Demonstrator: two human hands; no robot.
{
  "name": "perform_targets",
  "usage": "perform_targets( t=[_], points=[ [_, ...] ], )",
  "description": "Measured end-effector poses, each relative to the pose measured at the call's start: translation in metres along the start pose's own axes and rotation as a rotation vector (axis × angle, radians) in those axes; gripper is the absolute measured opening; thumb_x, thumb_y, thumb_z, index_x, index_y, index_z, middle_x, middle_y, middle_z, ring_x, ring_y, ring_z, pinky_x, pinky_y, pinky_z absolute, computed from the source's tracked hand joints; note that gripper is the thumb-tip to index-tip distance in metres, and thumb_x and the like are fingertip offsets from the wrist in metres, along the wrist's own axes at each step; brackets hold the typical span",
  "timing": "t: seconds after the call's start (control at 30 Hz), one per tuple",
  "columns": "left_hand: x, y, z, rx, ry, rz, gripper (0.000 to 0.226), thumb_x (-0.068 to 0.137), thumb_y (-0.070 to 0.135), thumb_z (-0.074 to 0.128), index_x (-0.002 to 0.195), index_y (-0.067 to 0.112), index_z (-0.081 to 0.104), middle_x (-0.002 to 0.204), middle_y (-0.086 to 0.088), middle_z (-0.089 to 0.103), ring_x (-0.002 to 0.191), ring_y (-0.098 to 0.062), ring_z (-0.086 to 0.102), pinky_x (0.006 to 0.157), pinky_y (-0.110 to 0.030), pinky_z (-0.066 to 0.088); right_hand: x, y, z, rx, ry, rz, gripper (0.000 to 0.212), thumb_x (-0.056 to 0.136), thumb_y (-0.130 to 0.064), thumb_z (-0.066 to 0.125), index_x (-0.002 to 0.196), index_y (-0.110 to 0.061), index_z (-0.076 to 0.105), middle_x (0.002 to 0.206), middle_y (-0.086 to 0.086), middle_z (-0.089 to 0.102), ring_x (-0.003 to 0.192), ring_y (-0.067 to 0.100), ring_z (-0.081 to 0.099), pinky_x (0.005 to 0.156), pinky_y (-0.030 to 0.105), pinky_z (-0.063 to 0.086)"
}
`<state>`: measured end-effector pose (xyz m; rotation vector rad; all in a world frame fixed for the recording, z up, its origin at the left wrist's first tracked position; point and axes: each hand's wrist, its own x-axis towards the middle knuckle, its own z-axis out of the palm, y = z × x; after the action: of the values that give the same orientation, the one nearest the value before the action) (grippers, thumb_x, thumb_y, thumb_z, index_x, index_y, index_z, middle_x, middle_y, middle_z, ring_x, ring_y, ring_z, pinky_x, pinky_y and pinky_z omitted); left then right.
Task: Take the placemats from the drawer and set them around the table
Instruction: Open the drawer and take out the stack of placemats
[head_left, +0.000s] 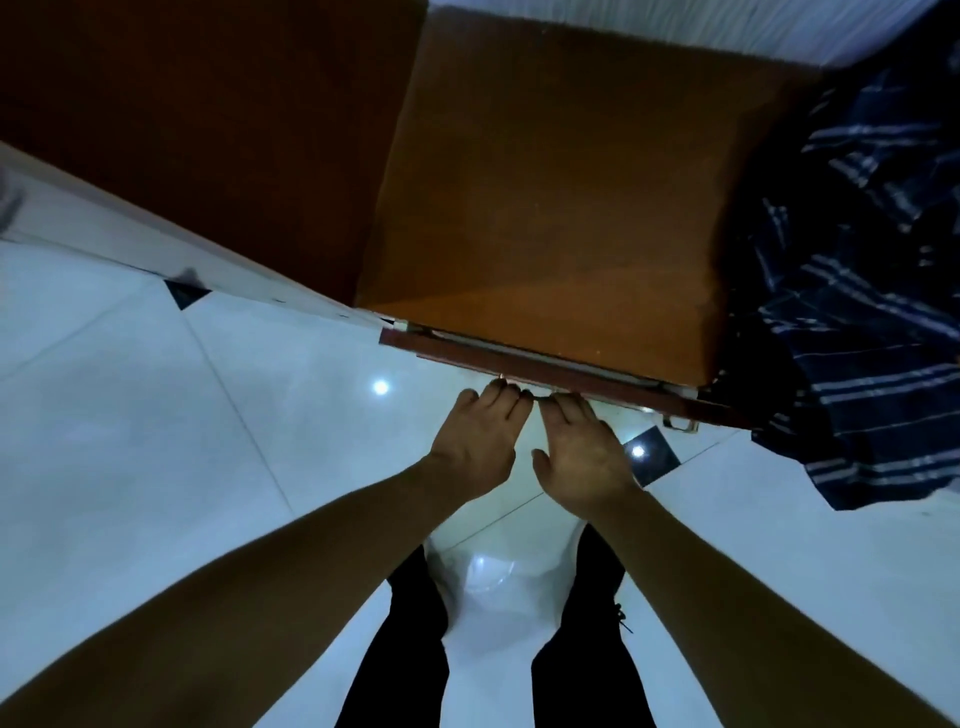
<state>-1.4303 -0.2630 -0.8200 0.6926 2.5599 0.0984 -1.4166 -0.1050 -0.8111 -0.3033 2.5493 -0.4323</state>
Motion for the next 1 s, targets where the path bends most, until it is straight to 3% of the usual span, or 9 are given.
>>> perform_targets(
  t=[0.13, 0.27, 0.43, 0.5, 0.6, 0.7, 0.77, 0.87, 1.0],
  points=[
    [-0.045, 0.017, 0.021, -0.025, -0.099, -0.028, 0.072, 0.066, 0.022, 0.063, 0.134, 0.008, 0.044, 0.130, -0.010, 0.053, 0.121, -0.031, 0.047, 0.086, -0.042, 0.045, -0.048, -0.022, 0.024, 0.017, -0.013, -0.004, 0.075, 0.065, -0.030, 0.075, 0.132, -0.003, 0.051, 0.129, 0.014, 0.058, 0.117, 0.030, 0.057, 0.082, 0.040, 0.054],
    [-0.098, 0.034, 0.046, -0.039, -0.184, -0.001, 0.075, 0.055, 0.024, 0.074, 0.126, 0.009, 0.055, 0.118, -0.008, 0.064, 0.110, -0.030, 0.058, 0.083, -0.044, 0.052, -0.093, -0.042, 0.050, -0.015, -0.089, 0.013, 0.087, 0.053, -0.042, 0.084, 0.128, -0.006, 0.056, 0.121, 0.009, 0.065, 0.108, 0.027, 0.064, 0.087, 0.041, 0.053],
    [-0.130, 0.048, 0.032, -0.235, -0.222, -0.144, 0.066, 0.069, 0.030, 0.069, 0.131, 0.012, 0.052, 0.115, -0.007, 0.066, 0.099, -0.029, 0.064, 0.080, -0.041, 0.054, -0.113, -0.056, 0.048, 0.164, -0.235, 0.116, 0.064, 0.078, -0.043, 0.067, 0.132, -0.012, 0.051, 0.121, 0.005, 0.063, 0.112, 0.024, 0.060, 0.092, 0.036, 0.050],
    [-0.134, 0.048, 0.011, -0.348, -0.105, -0.190, 0.046, 0.077, 0.029, 0.060, 0.122, 0.018, 0.058, 0.108, -0.003, 0.068, 0.091, -0.025, 0.066, 0.072, -0.034, 0.054, -0.110, -0.058, 0.025, 0.336, -0.294, 0.130, 0.041, 0.090, -0.041, 0.053, 0.121, -0.016, 0.057, 0.115, 0.003, 0.064, 0.109, 0.020, 0.059, 0.090, 0.031, 0.046],
    [-0.129, 0.041, -0.028, -0.506, 0.153, -0.252, 0.019, 0.081, 0.022, 0.055, 0.098, 0.022, 0.061, 0.091, 0.002, 0.064, 0.081, -0.017, 0.061, 0.064, -0.027, 0.048, -0.101, -0.051, -0.024, 0.531, -0.203, 0.196, 0.019, 0.091, -0.036, 0.053, 0.096, -0.021, 0.064, 0.086, -0.001, 0.068, 0.080, 0.015, 0.063, 0.072, 0.031, 0.050],
    [-0.102, 0.022, -0.045, -0.619, 0.264, -0.437, 0.028, 0.082, 0.019, 0.062, 0.109, 0.017, 0.058, 0.107, -0.007, 0.059, 0.096, -0.022, 0.056, 0.078, -0.032, 0.050, -0.079, -0.033, -0.059, 0.662, -0.062, 0.352, 0.021, 0.092, -0.032, 0.054, 0.109, -0.022, 0.062, 0.101, 0.000, 0.064, 0.087, 0.017, 0.062, 0.076, 0.030, 0.049],
    [-0.079, 0.011, -0.043, -0.594, 0.130, -0.635, 0.048, 0.078, 0.025, 0.065, 0.121, 0.014, 0.047, 0.121, -0.014, 0.052, 0.110, -0.032, 0.051, 0.091, -0.045, 0.049, -0.055, -0.018, -0.063, 0.530, -0.010, 0.420, 0.038, 0.088, -0.033, 0.055, 0.123, -0.018, 0.057, 0.115, 0.009, 0.061, 0.099, 0.028, 0.061, 0.087, 0.036, 0.050],
    [-0.054, 0.003, -0.042, -0.635, -0.170, -0.953, 0.061, 0.076, 0.037, 0.061, 0.125, 0.015, 0.032, 0.128, -0.017, 0.043, 0.116, -0.041, 0.047, 0.099, -0.054, 0.042, -0.020, 0.004, -0.044, 0.570, -0.190, 0.675, 0.056, 0.073, -0.040, 0.059, 0.124, -0.019, 0.053, 0.121, 0.009, 0.060, 0.108, 0.032, 0.058, 0.091, 0.038, 0.051],
    [-0.036, 0.003, -0.042, -0.726, -0.272, -1.076, 0.074, 0.077, 0.039, 0.064, 0.133, 0.017, 0.021, 0.135, -0.017, 0.037, 0.121, -0.042, 0.046, 0.105, -0.054, 0.034, -0.007, 0.011, -0.029, 0.680, -0.304, 0.905, 0.075, 0.069, -0.044, 0.064, 0.134, -0.015, 0.041, 0.127, 0.012, 0.055, 0.120, 0.035, 0.051, 0.092, 0.037, 0.047]
  ],
)
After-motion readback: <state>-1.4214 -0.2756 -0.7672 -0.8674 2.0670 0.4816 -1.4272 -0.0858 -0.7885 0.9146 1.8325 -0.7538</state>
